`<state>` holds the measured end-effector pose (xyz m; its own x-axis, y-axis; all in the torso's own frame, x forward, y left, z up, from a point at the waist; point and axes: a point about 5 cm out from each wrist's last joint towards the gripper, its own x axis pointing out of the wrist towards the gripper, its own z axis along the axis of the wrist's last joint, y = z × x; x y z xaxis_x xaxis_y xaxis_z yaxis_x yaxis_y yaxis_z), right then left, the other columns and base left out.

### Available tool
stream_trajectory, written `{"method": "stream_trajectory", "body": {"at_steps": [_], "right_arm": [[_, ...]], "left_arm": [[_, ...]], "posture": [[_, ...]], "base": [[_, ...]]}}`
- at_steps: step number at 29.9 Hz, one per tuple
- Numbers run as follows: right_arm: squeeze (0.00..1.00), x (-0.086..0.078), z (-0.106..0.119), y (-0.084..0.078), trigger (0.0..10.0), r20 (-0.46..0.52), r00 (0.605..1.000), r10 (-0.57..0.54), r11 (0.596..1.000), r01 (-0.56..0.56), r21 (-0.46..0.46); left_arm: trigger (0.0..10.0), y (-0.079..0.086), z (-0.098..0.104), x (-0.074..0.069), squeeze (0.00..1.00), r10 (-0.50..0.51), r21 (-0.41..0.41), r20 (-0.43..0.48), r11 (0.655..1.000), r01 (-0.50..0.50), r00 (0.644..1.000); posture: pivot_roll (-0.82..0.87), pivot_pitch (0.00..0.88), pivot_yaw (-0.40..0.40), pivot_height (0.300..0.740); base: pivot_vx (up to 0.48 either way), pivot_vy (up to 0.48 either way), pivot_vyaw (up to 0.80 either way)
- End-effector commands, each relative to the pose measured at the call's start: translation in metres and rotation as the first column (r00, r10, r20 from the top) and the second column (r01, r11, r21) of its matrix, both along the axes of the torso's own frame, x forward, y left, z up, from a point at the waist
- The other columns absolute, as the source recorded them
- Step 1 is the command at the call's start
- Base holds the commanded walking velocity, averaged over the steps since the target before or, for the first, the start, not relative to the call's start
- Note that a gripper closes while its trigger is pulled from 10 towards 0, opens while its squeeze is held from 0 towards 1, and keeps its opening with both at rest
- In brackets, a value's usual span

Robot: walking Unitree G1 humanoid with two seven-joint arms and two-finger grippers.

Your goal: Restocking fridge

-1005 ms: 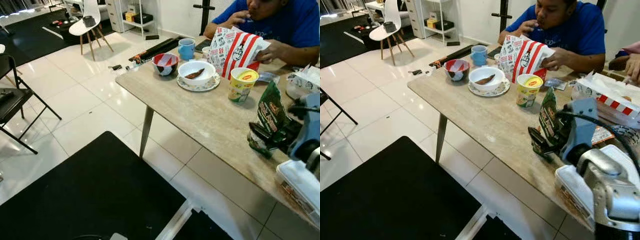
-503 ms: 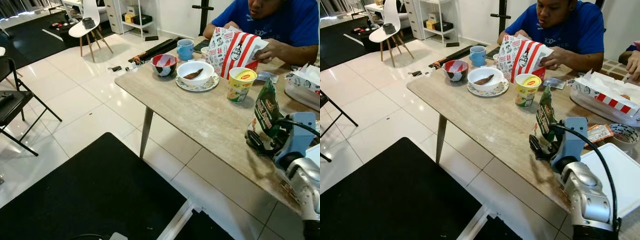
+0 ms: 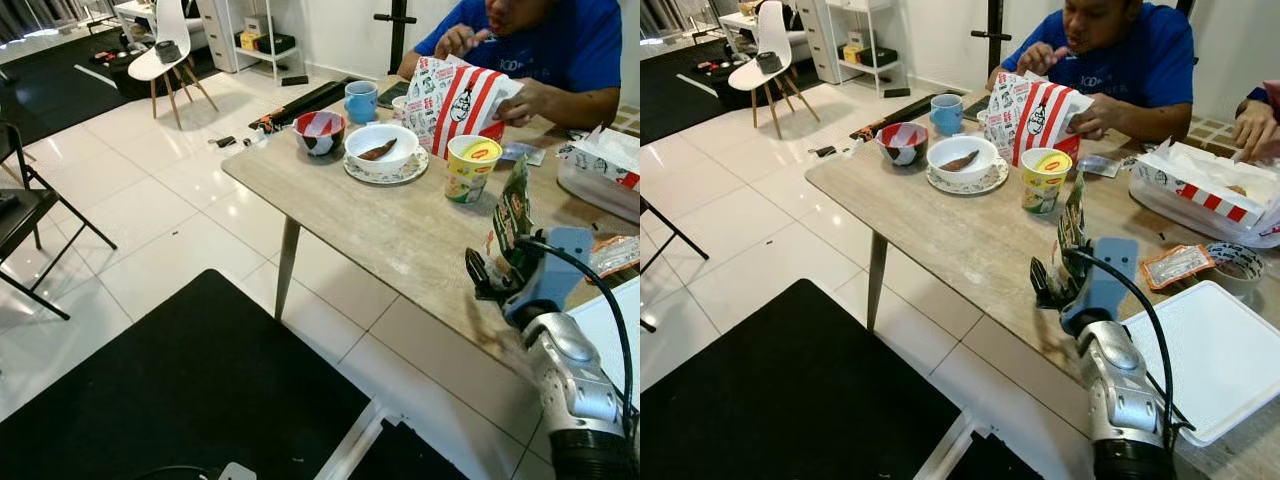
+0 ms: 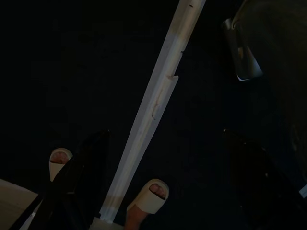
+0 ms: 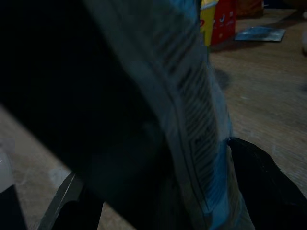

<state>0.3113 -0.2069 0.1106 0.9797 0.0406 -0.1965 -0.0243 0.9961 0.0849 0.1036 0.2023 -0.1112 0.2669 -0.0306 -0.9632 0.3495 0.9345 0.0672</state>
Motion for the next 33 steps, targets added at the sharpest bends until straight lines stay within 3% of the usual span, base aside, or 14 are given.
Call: {"method": "stream_trajectory", "body": {"at_steps": [1, 17, 24, 29, 30, 31, 32, 33], "right_arm": [[0.00, 0.002, -0.004, 0.004, 10.0, -0.005, 1.000, -0.008, 1.000, 0.008, -0.012], [0.00, 0.027, -0.003, 0.007, 10.0, 0.051, 0.983, -0.177, 0.983, 0.179, -0.048], [0.00, 0.035, -0.001, 0.012, 10.0, 0.056, 0.982, -0.181, 0.983, 0.182, -0.019], [0.00, 0.045, 0.000, 0.018, 10.0, 0.052, 0.976, -0.212, 0.976, 0.214, -0.048], [0.00, 0.045, 0.000, 0.017, 6.3, 0.052, 0.973, -0.225, 0.972, 0.228, -0.052], [0.00, 0.046, 0.000, 0.015, 1.6, 0.055, 0.968, -0.244, 0.967, 0.247, -0.055], [0.00, 0.047, 0.001, 0.014, 1.6, 0.058, 0.964, -0.260, 0.963, 0.263, -0.058], [0.00, 0.048, 0.001, 0.012, 0.0, 0.062, 0.960, -0.271, 0.960, 0.275, -0.057]], "left_arm": [[10.0, 0.008, 0.001, -0.003, 0.00, -0.006, 0.022, -0.011, 1.000, 0.007, 1.000], [10.0, 0.004, 0.000, -0.003, 0.00, -0.002, 0.008, -0.011, 1.000, 0.002, 1.000], [10.0, 0.003, 0.000, -0.003, 0.00, 0.001, 0.006, -0.010, 1.000, -0.001, 1.000], [10.0, 0.002, -0.001, -0.005, 0.00, 0.008, 0.004, -0.012, 1.000, -0.008, 1.000], [10.0, 0.002, -0.001, -0.005, 0.00, 0.009, 0.003, -0.012, 1.000, -0.009, 1.000], [10.0, 0.002, -0.001, -0.005, 0.00, 0.011, 0.003, -0.012, 1.000, -0.011, 1.000], [10.0, 0.002, -0.001, -0.005, 0.00, 0.012, 0.003, -0.012, 1.000, -0.012, 1.000], [10.0, 0.002, -0.001, -0.005, 0.00, 0.013, 0.003, -0.013, 1.000, -0.013, 1.000]], "posture": [[-0.11, 0.051, 0.097, 0.740], [-0.10, 0.049, 0.087, 0.740], [-0.09, 0.047, 0.084, 0.740], [-0.08, 0.044, 0.078, 0.740], [-0.08, 0.044, 0.078, 0.740], [-0.08, 0.044, 0.076, 0.740], [-0.08, 0.044, 0.076, 0.740], [-0.08, 0.044, 0.076, 0.740]], "base": [[0.000, 0.000, 0.00], [0.000, 0.000, 0.00], [0.000, 0.000, 0.00], [0.000, 0.000, 0.00], [0.000, 0.000, 0.00], [0.000, 0.000, 0.00], [0.000, 0.000, 0.00], [0.000, 0.000, 0.00]]}}
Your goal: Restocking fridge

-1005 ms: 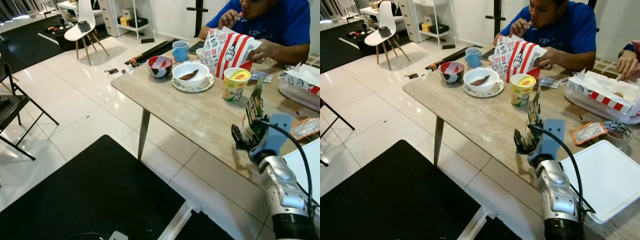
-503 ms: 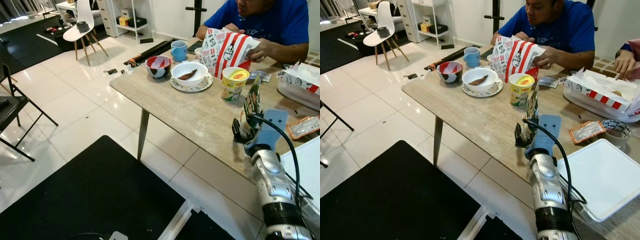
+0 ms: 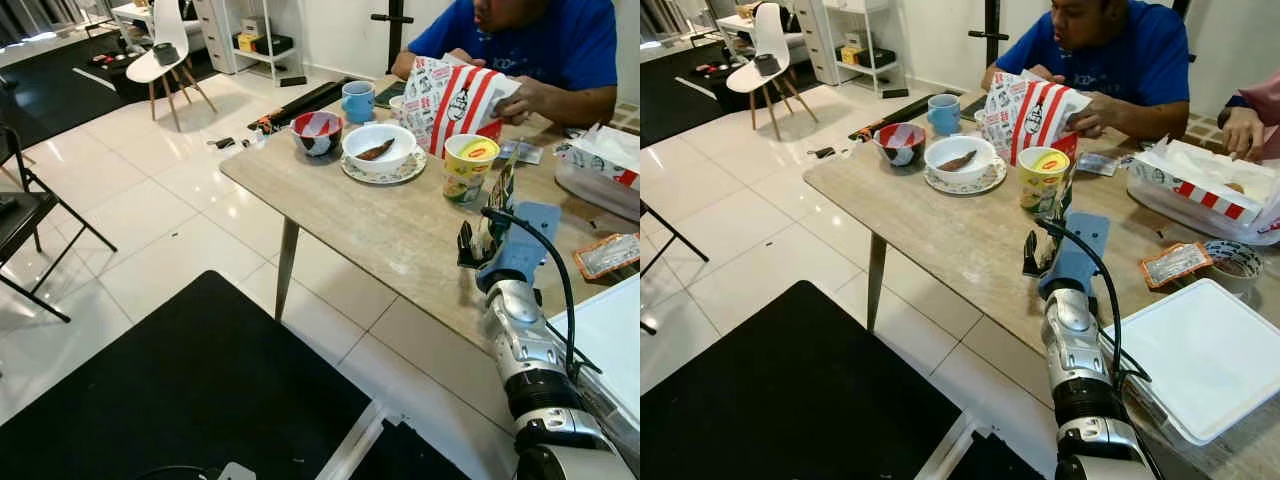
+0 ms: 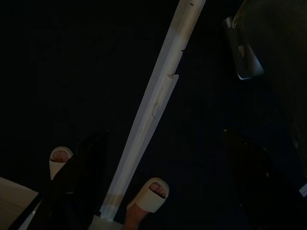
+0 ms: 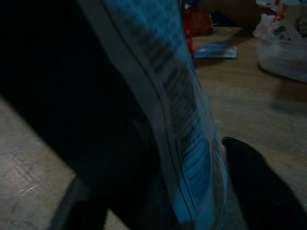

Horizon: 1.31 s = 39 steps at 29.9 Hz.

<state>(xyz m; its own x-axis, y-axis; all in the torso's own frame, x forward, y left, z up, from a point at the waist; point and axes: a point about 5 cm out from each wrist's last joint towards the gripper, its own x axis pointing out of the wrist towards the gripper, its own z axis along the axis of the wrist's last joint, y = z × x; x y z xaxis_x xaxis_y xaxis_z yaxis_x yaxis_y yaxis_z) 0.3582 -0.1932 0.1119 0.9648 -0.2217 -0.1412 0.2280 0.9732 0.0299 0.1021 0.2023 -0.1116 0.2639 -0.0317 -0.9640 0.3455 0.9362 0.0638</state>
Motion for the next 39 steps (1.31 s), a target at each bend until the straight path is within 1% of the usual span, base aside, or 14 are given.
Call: {"method": "stream_trajectory", "body": {"at_steps": [1, 17, 22, 23, 24, 26, 27, 32, 34, 35, 36, 37, 38, 39], "right_arm": [[0.00, 0.001, 0.000, -0.001, 0.0, 0.003, 1.000, -0.019, 1.000, 0.019, -0.004], [0.00, 0.004, 0.005, -0.020, 0.0, 0.042, 0.995, -0.092, 0.996, 0.092, 0.001], [0.00, 0.006, 0.020, -0.023, 0.0, 0.142, 0.988, -0.061, 0.996, 0.052, 0.067], [0.00, 0.008, 0.035, -0.027, 0.0, 0.228, 0.973, -0.028, 0.991, -0.003, 0.132], [0.00, 0.008, 0.035, -0.027, 0.0, 0.228, 0.973, -0.028, 0.991, -0.003, 0.132], [0.00, 0.007, 0.065, -0.042, 0.0, 0.395, 0.919, 0.002, 0.966, -0.104, 0.237], [0.00, 0.007, 0.065, -0.042, 0.0, 0.395, 0.919, 0.002, 0.966, -0.104, 0.237], [0.00, -0.003, 0.101, -0.060, 0.0, 0.610, 0.791, 0.050, 0.884, -0.319, 0.341], [0.00, -0.005, 0.104, -0.060, 0.0, 0.633, 0.772, 0.065, 0.869, -0.355, 0.345], [0.00, -0.009, 0.108, -0.058, 0.0, 0.673, 0.732, 0.100, 0.841, -0.424, 0.335], [0.00, -0.019, 0.117, -0.052, 0.0, 0.746, 0.641, 0.181, 0.778, -0.558, 0.291], [0.00, -0.019, 0.117, -0.052, 0.0, 0.746, 0.641, 0.181, 0.778, -0.558, 0.291], [0.00, -0.030, 0.124, -0.043, 0.0, 0.802, 0.541, 0.253, 0.699, -0.676, 0.236], [0.00, -0.045, 0.130, -0.032, 0.0, 0.841, 0.417, 0.346, 0.592, -0.792, 0.149]], "left_arm": [[10.0, 0.002, -0.001, -0.004, 0.00, 0.008, 0.005, -0.009, 1.000, -0.008, 1.000], [10.0, 0.001, -0.001, -0.005, 0.00, 0.013, 0.000, -0.008, 1.000, -0.013, 1.000], [10.0, 0.002, -0.001, -0.004, 0.00, 0.016, 0.003, -0.001, 1.000, -0.016, 1.000], [10.0, 0.002, 0.000, -0.003, 0.00, 0.021, 0.004, 0.003, 1.000, -0.021, 1.000], [10.0, 0.002, 0.000, -0.003, 0.00, 0.021, 0.004, 0.003, 1.000, -0.021, 1.000], [10.0, 0.003, 0.000, -0.002, 0.00, 0.027, 0.006, 0.008, 1.000, -0.027, 1.000], [10.0, 0.003, 0.000, -0.002, 0.00, 0.027, 0.006, 0.008, 1.000, -0.027, 1.000], [10.0, 0.004, 0.001, 0.000, 0.00, 0.030, 0.004, 0.012, 1.000, -0.030, 0.999], [10.0, 0.004, 0.001, 0.000, 0.00, 0.030, 0.003, 0.012, 1.000, -0.030, 0.999], [10.0, 0.003, 0.001, 0.001, 0.00, 0.031, -0.001, 0.012, 1.000, -0.031, 0.999], [10.0, 0.003, 0.001, 0.002, 0.00, 0.031, -0.007, 0.014, 0.999, -0.031, 0.999], [10.0, 0.003, 0.001, 0.002, 0.00, 0.031, -0.007, 0.014, 0.999, -0.031, 0.999], [10.0, 0.002, 0.001, 0.002, 0.00, 0.031, -0.012, 0.014, 0.999, -0.031, 0.999], [10.0, 0.001, 0.001, 0.003, 0.00, 0.030, -0.018, 0.015, 0.999, -0.029, 0.999]], "posture": [[-0.08, 0.044, 0.076, 0.740], [-0.08, 0.039, 0.077, 0.740], [-0.08, 0.038, 0.079, 0.740], [-0.08, 0.036, 0.079, 0.740], [-0.08, 0.036, 0.079, 0.740], [-0.08, 0.032, 0.081, 0.740], [-0.08, 0.032, 0.081, 0.740], [-0.08, 0.029, 0.083, 0.740], [-0.08, 0.029, 0.083, 0.740], [-0.08, 0.027, 0.083, 0.740], [-0.08, 0.027, 0.083, 0.740], [-0.08, 0.027, 0.083, 0.740], [-0.08, 0.027, 0.084, 0.740], [-0.08, 0.027, 0.084, 0.740]], "base": [[0.000, 0.000, 0.00], [0.000, 0.000, 0.00], [0.000, 0.000, 0.00], [0.000, 0.000, 0.00], [0.000, 0.000, 0.00], [0.000, 0.000, 0.00], [0.000, 0.000, 0.00], [0.000, 0.000, 0.00], [0.000, 0.000, 0.00], [0.000, 0.000, 0.00], [0.000, 0.000, 0.00], [0.000, 0.000, 0.00], [0.000, 0.000, 0.00], [0.000, 0.000, 0.00]]}}
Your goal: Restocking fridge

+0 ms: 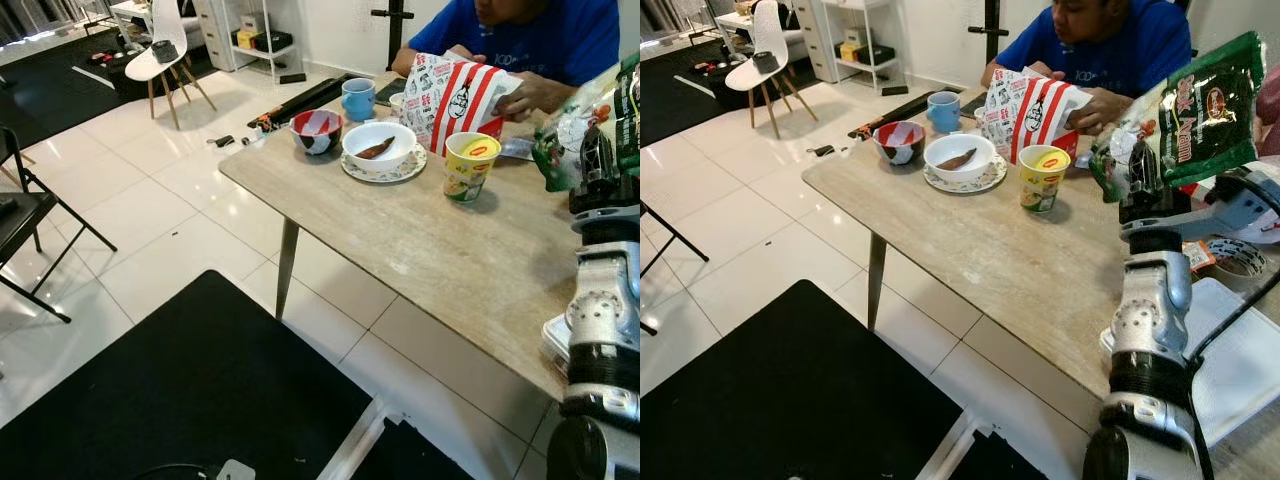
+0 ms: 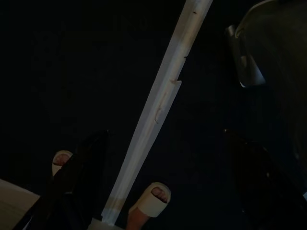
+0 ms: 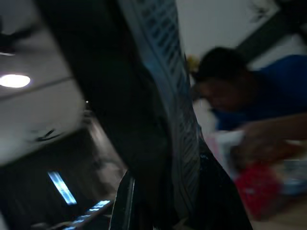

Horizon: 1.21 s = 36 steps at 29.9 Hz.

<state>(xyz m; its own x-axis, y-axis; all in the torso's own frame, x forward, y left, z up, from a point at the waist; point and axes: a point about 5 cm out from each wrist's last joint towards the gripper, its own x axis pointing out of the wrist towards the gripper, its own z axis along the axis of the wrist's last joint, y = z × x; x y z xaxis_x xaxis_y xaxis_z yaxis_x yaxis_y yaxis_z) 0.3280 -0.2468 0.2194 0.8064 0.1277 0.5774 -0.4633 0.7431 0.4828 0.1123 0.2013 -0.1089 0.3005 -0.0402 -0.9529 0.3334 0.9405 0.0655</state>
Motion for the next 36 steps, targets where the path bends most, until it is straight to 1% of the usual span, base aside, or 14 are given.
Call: {"method": "stream_trajectory", "body": {"at_steps": [1, 2, 6, 11, 12, 13, 16, 20, 22, 24, 25, 27, 31, 36], "right_arm": [[0.00, -0.014, 0.022, 0.022, 0.0, 0.179, 0.960, 0.214, 0.977, -0.208, -0.053], [0.00, -0.014, 0.022, 0.022, 0.0, 0.179, 0.960, 0.214, 0.977, -0.208, -0.053], [0.00, -0.048, 0.023, 0.051, 0.0, 0.277, 0.810, 0.518, 0.855, -0.478, -0.201], [0.00, -0.062, 0.009, 0.082, 0.0, 0.195, 0.692, 0.695, 0.714, -0.632, -0.301], [0.00, -0.064, 0.002, 0.090, 2.5, 0.144, 0.671, 0.728, 0.675, -0.663, -0.324], [0.00, -0.065, -0.007, 0.097, 10.0, 0.082, 0.643, 0.761, 0.629, -0.702, -0.334], [0.00, -0.069, -0.018, 0.105, 10.0, 0.011, 0.607, 0.795, 0.571, -0.741, -0.352], [0.00, -0.080, -0.051, 0.119, 10.0, -0.205, 0.506, 0.838, 0.406, -0.828, -0.387], [0.00, -0.080, -0.051, 0.119, 10.0, -0.205, 0.506, 0.838, 0.406, -0.828, -0.387], [0.00, -0.089, -0.082, 0.123, 10.0, -0.415, 0.446, 0.793, 0.265, -0.866, -0.423], [0.00, -0.089, -0.082, 0.123, 10.0, -0.415, 0.446, 0.793, 0.265, -0.866, -0.423], [0.00, -0.095, -0.109, 0.121, 10.0, -0.581, 0.413, 0.701, 0.156, -0.884, -0.441], [0.00, -0.096, -0.119, 0.119, 10.0, -0.635, 0.411, 0.654, 0.125, -0.887, -0.445], [0.00, -0.092, -0.180, 0.099, 10.0, -0.830, 0.471, 0.298, 0.018, -0.873, -0.488]], "left_arm": [[10.0, 0.002, -0.002, -0.007, 0.00, 0.019, -0.006, -0.023, 1.000, -0.019, 1.000], [10.0, 0.002, -0.002, -0.007, 0.00, 0.019, -0.006, -0.023, 1.000, -0.019, 1.000], [10.0, 0.001, -0.002, -0.006, 0.00, 0.015, -0.012, -0.022, 1.000, -0.015, 1.000], [10.0, 0.000, -0.002, -0.007, 0.00, 0.013, -0.013, -0.026, 1.000, -0.013, 1.000], [10.0, 0.000, -0.002, -0.007, 0.00, 0.012, -0.014, -0.027, 1.000, -0.012, 1.000], [10.0, 0.000, -0.002, -0.008, 0.00, 0.012, -0.015, -0.029, 1.000, -0.012, 1.000], [10.0, 0.000, -0.002, -0.008, 0.00, 0.012, -0.016, -0.030, 1.000, -0.012, 0.999], [10.0, -0.001, -0.003, -0.010, 0.00, 0.010, -0.019, -0.035, 1.000, -0.011, 0.999], [10.0, -0.001, -0.003, -0.010, 0.00, 0.010, -0.019, -0.035, 1.000, -0.011, 0.999], [10.0, -0.002, -0.003, -0.012, 0.00, 0.011, -0.023, -0.041, 1.000, -0.012, 0.999], [10.0, -0.002, -0.003, -0.012, 0.00, 0.011, -0.023, -0.041, 1.000, -0.012, 0.999], [10.0, -0.003, -0.004, -0.015, 0.00, 0.009, -0.024, -0.049, 1.000, -0.011, 0.999], [10.0, -0.004, -0.005, -0.016, 0.00, 0.009, -0.024, -0.052, 1.000, -0.010, 0.999], [10.0, -0.005, -0.005, -0.018, 0.00, 0.007, -0.020, -0.055, 1.000, -0.008, 0.998]], "posture": [[-0.08, 0.027, 0.084, 0.740], [-0.08, 0.027, 0.084, 0.740], [-0.08, 0.029, 0.084, 0.740], [-0.08, 0.029, 0.084, 0.740], [-0.08, 0.030, 0.083, 0.740], [-0.08, 0.030, 0.082, 0.740], [-0.08, 0.030, 0.080, 0.740], [-0.08, 0.031, 0.072, 0.740], [-0.08, 0.031, 0.072, 0.740], [-0.08, 0.026, 0.060, 0.740], [-0.08, 0.026, 0.060, 0.740], [-0.08, 0.025, 0.057, 0.740], [-0.08, 0.023, 0.054, 0.740], [-0.08, 0.017, 0.043, 0.740]], "base": [[0.000, 0.000, 0.00], [0.000, 0.000, 0.00], [0.000, 0.000, 0.00], [0.000, 0.000, 0.00], [0.000, 0.000, 0.00], [0.000, 0.000, 0.00], [0.000, 0.000, 0.00], [0.000, 0.000, 0.00], [0.000, 0.000, 0.00], [0.000, 0.000, 0.00], [0.000, 0.000, 0.00], [0.000, 0.000, 0.00], [0.000, 0.000, 0.00], [0.000, 0.000, 0.00]]}}
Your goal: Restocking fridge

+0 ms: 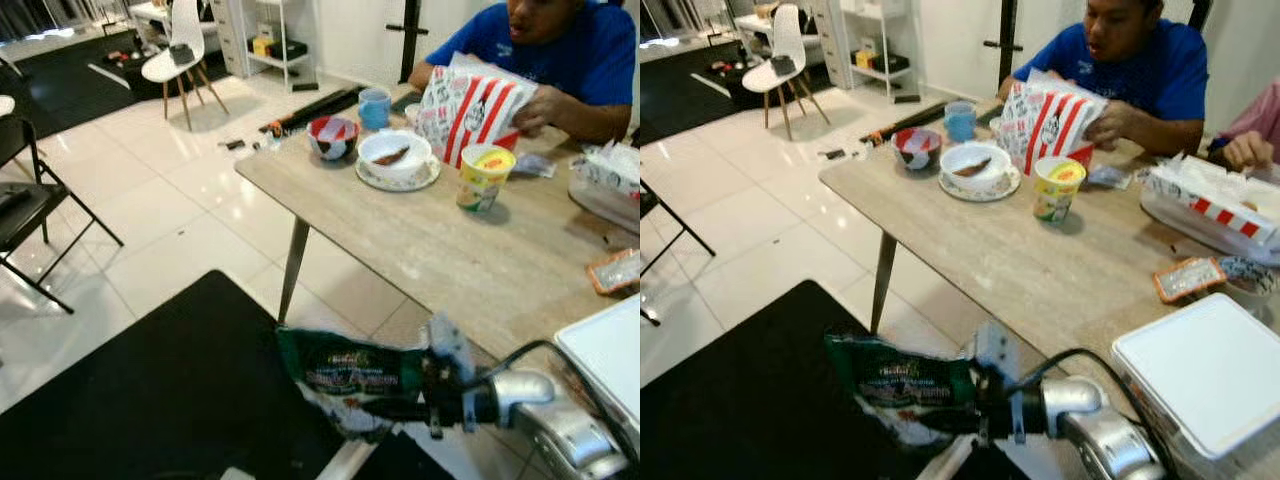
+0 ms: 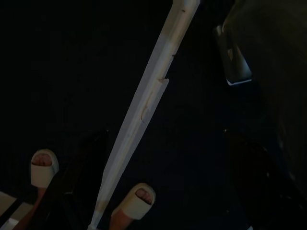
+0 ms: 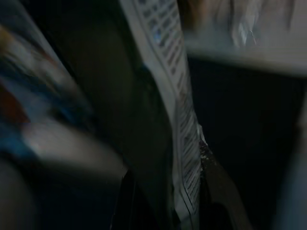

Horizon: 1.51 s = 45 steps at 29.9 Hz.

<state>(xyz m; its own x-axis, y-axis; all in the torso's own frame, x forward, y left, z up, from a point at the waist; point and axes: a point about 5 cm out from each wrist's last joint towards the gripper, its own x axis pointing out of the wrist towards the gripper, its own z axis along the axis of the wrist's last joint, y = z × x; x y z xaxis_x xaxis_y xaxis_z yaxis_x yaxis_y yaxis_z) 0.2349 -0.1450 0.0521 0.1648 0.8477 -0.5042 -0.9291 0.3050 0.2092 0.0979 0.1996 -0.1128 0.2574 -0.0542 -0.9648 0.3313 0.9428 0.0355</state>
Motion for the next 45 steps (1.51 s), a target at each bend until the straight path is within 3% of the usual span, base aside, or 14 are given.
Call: {"method": "stream_trajectory", "body": {"at_steps": [1, 9, 11, 14, 15, 16, 17, 18, 20, 23, 29, 33, 40, 45], "right_arm": [[0.00, 0.001, -0.026, -0.008, 10.0, 0.033, 0.999, -0.043, 0.984, 0.048, -0.170], [0.00, 0.000, -0.064, -0.033, 10.0, 0.073, 0.975, -0.211, 0.891, 0.222, -0.396], [0.00, -0.006, -0.088, -0.059, 10.0, 0.088, 0.838, -0.539, 0.739, 0.520, -0.429], [0.00, -0.006, -0.088, -0.059, 10.0, 0.088, 0.838, -0.539, 0.739, 0.520, -0.429], [0.00, -0.018, -0.099, -0.070, 10.0, 0.074, 0.750, -0.657, 0.646, 0.612, -0.456], [0.00, -0.018, -0.099, -0.070, 10.0, 0.074, 0.750, -0.657, 0.646, 0.612, -0.456], [0.00, -0.036, -0.112, -0.081, 10.0, 0.064, 0.679, -0.731, 0.560, 0.651, -0.511], [0.00, -0.036, -0.112, -0.081, 10.0, 0.064, 0.679, -0.731, 0.560, 0.651, -0.511], [0.00, -0.067, -0.130, -0.092, 10.0, 0.052, 0.606, -0.794, 0.460, 0.655, -0.600], [0.00, -0.091, -0.140, -0.097, 10.0, 0.063, 0.563, -0.824, 0.386, 0.640, -0.665], [0.00, -0.117, -0.150, -0.100, 10.0, 0.083, 0.560, -0.824, 0.330, 0.594, -0.734], [0.00, -0.135, -0.154, -0.106, 10.0, 0.103, 0.516, -0.850, 0.262, 0.584, -0.769], [0.00, -0.142, -0.153, -0.115, 10.0, 0.125, 0.519, -0.846, 0.234, 0.570, -0.787], [0.00, -0.128, -0.150, -0.115, 10.0, 0.155, 0.541, -0.826, 0.243, 0.591, -0.770]], "left_arm": [[10.0, -0.004, -0.002, -0.004, 0.00, 0.004, -0.003, -0.010, 1.000, -0.004, 1.000], [10.0, -0.004, -0.002, -0.006, 0.00, 0.005, 0.003, -0.014, 1.000, -0.004, 1.000], [10.0, -0.002, -0.003, -0.010, 0.00, 0.010, 0.011, -0.019, 1.000, -0.010, 1.000], [10.0, -0.002, -0.003, -0.010, 0.00, 0.010, 0.011, -0.019, 1.000, -0.010, 1.000], [10.0, 0.000, -0.003, -0.011, 0.00, 0.013, 0.014, -0.021, 1.000, -0.013, 1.000], [10.0, 0.000, -0.003, -0.011, 0.00, 0.013, 0.014, -0.021, 1.000, -0.013, 1.000], [10.0, 0.002, -0.003, -0.013, 0.00, 0.018, 0.019, -0.023, 1.000, -0.017, 1.000], [10.0, 0.002, -0.003, -0.013, 0.00, 0.018, 0.019, -0.023, 1.000, -0.017, 1.000], [10.0, 0.004, -0.003, -0.014, 0.00, 0.026, 0.027, -0.023, 0.999, -0.025, 0.999], [10.0, 0.007, -0.002, -0.014, 0.00, 0.032, 0.037, -0.021, 0.999, -0.031, 0.999], [10.0, 0.013, -0.001, -0.014, 0.00, 0.040, 0.054, -0.013, 0.998, -0.040, 0.999], [10.0, 0.018, 0.000, -0.015, 0.00, 0.053, 0.067, -0.011, 0.996, -0.052, 0.999], [10.0, 0.023, 0.000, -0.017, 0.00, 0.062, 0.083, -0.009, 0.995, -0.061, 0.998], [10.0, 0.028, 0.002, -0.013, 0.00, 0.061, 0.092, 0.001, 0.994, -0.061, 0.998]], "posture": [[-0.08, 0.016, 0.044, 0.740], [-0.08, 0.025, 0.047, 0.740], [-0.08, 0.034, 0.049, 0.740], [-0.08, 0.034, 0.049, 0.740], [-0.07, 0.037, 0.051, 0.740], [-0.07, 0.037, 0.051, 0.740], [-0.07, 0.041, 0.053, 0.740], [-0.07, 0.041, 0.053, 0.740], [-0.06, 0.046, 0.054, 0.740], [-0.06, 0.047, 0.060, 0.740], [-0.05, 0.062, 0.065, 0.740], [-0.05, 0.087, 0.065, 0.740], [-0.06, 0.130, 0.053, 0.740], [-0.08, 0.153, 0.066, 0.740]], "base": [[0.000, 0.000, 0.00], [0.000, 0.000, 0.00], [0.000, 0.000, 0.00], [0.000, 0.000, 0.00], [0.000, 0.000, 0.00], [0.000, 0.000, 0.00], [0.000, 0.000, 0.00], [0.000, 0.000, 0.00], [0.000, 0.000, 0.00], [0.000, 0.000, 0.00], [0.000, 0.000, 0.00], [0.000, 0.000, 0.00], [0.000, 0.000, 0.00], [0.000, 0.000, 0.00]]}}
